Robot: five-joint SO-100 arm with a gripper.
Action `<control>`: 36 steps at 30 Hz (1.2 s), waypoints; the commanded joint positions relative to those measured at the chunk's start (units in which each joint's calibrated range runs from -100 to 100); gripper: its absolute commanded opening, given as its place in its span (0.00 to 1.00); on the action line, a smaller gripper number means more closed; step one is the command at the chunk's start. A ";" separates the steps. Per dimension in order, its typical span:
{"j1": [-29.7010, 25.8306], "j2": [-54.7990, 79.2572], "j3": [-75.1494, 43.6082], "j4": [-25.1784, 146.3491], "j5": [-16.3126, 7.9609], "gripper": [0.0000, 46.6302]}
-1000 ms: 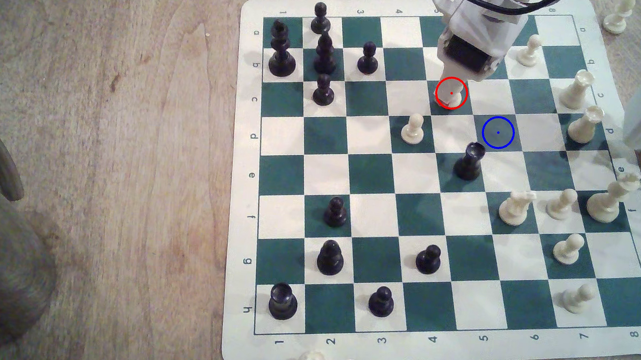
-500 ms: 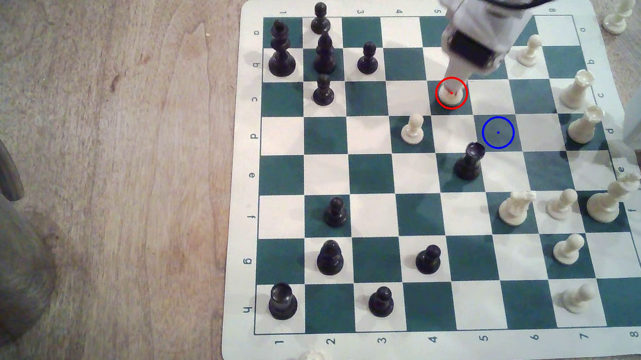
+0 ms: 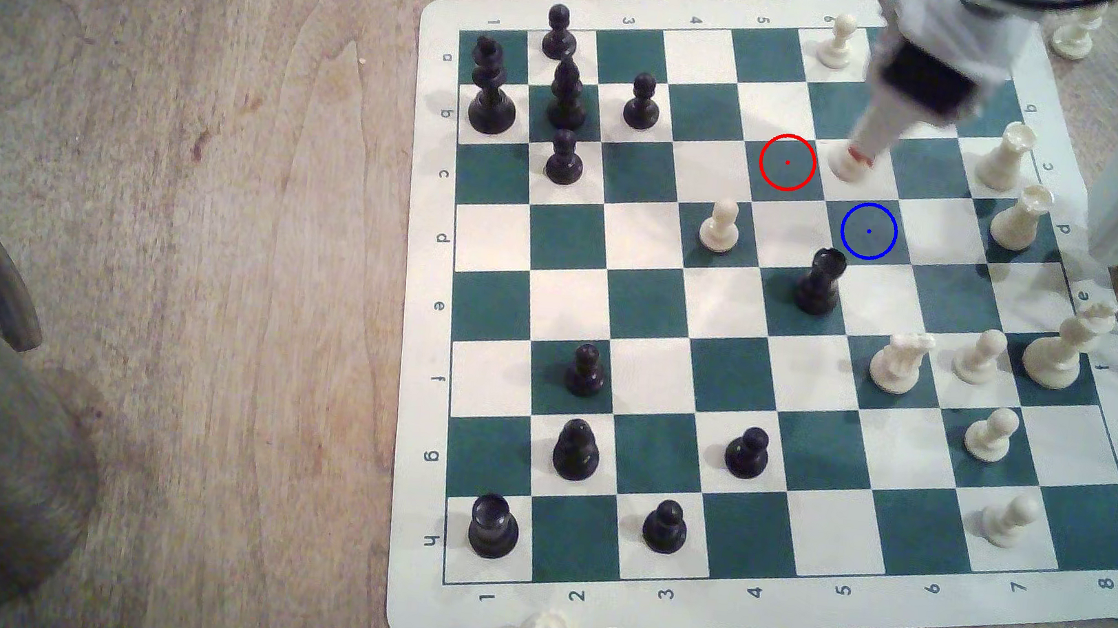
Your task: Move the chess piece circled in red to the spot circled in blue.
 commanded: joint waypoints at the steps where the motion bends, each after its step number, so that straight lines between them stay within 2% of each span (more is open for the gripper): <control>1: -3.08 -4.50 3.00 -1.08 -0.73 0.01; 5: -4.80 -4.33 5.63 -1.24 -1.03 0.01; 16: -3.55 4.67 6.99 -7.71 -0.63 0.01; 29: -3.15 8.24 6.45 -8.37 0.05 0.01; 30: -3.00 8.41 6.45 -8.61 0.05 0.07; 31: -2.68 8.66 6.45 -9.11 -0.20 0.22; 33: -2.14 8.24 7.17 -9.93 -0.20 0.41; 36: -1.28 5.60 7.45 -10.09 -0.15 0.48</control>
